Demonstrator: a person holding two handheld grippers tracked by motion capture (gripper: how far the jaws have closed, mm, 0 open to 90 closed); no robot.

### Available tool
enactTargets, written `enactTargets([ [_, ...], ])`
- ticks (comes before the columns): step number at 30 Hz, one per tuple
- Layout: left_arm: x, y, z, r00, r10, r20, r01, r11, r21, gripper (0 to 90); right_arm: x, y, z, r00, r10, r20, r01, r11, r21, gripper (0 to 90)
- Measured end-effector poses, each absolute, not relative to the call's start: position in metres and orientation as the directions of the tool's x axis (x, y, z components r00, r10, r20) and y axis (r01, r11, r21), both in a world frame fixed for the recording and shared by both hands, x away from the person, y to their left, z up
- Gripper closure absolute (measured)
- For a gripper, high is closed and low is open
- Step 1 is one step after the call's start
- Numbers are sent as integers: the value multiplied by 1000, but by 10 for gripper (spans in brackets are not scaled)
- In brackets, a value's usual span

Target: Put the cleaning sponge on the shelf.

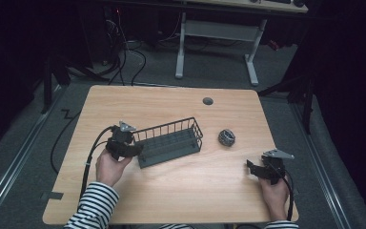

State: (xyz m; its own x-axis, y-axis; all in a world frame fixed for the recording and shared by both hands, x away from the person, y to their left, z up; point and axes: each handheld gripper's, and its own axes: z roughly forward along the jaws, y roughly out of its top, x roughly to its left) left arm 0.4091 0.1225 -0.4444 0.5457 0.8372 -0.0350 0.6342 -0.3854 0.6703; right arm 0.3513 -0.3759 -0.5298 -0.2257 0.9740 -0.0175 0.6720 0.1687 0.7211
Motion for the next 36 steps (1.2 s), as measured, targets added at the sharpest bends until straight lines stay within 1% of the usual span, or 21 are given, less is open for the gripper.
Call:
enactTargets([
  [3, 404, 118, -446, 560, 827, -36, 618, -389, 684, 495, 351, -376, -530, -226, 974, -18, 672, 169, 721, 296],
  [20, 390, 99, -446, 606, 794, -52, 602, -414, 683, 494, 351, -376, -530, -226, 974, -18, 672, 169, 721, 296],
  [36, 387, 89, -446, 632, 773, -62, 592, -430, 682, 493, 351, -376, -530, -227, 974, -18, 672, 170, 721, 296],
])
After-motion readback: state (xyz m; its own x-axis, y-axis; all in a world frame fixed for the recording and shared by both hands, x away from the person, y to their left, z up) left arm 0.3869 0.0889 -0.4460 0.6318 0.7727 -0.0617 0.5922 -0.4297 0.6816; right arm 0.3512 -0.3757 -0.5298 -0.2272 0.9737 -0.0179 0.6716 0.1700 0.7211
